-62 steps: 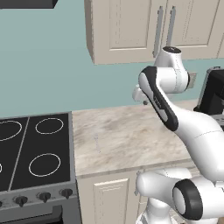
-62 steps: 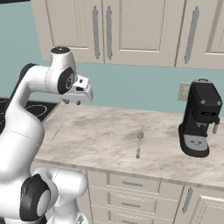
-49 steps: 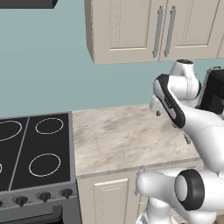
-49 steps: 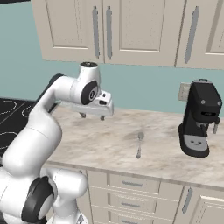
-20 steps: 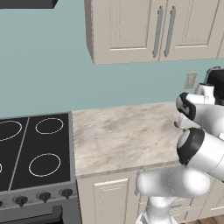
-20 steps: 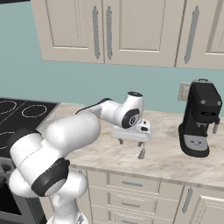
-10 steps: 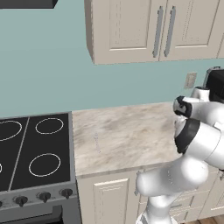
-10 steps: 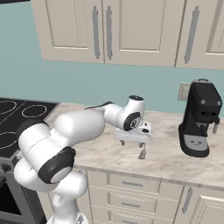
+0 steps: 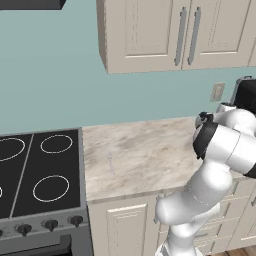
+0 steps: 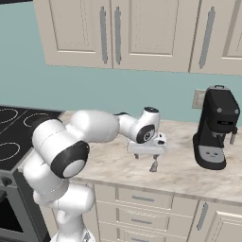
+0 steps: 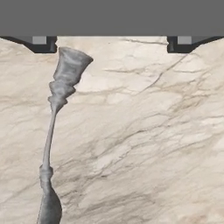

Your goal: Take the fork and place it on the left side of the plate. Then take the spoon and place it on the right side of the plate. Make sure they're directly next to the plate.

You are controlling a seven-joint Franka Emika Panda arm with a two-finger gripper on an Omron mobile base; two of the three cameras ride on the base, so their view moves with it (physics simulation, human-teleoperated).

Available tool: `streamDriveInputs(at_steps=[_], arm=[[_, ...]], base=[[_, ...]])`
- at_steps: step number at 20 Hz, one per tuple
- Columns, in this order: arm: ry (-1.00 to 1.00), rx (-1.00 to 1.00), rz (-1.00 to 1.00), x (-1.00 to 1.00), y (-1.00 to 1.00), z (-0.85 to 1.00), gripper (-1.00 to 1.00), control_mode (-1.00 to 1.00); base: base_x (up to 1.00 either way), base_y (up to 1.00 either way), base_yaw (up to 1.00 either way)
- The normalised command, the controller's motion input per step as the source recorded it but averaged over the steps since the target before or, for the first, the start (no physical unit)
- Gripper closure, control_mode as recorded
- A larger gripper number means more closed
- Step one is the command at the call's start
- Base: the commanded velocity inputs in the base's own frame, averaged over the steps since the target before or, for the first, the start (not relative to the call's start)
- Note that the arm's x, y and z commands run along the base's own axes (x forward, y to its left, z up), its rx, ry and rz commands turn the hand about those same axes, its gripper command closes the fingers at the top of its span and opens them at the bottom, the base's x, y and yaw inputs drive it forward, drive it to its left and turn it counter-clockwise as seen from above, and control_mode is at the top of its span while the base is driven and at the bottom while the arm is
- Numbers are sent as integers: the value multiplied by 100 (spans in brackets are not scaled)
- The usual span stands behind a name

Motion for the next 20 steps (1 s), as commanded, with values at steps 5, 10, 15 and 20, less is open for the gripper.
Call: streamDriveInputs(at_steps=[5, 10, 15, 20], arm=[[0, 0, 10, 25, -3, -29, -100, -100], [0, 0, 8, 20, 0, -24, -100, -100], [0, 0, 6, 11, 0, -24, -100, -100], [-1, 0, 3, 3, -4, -12, -100, -100]], base=[[0, 0, 0], [0, 0, 0], [0, 0, 0], [0, 0, 0]])
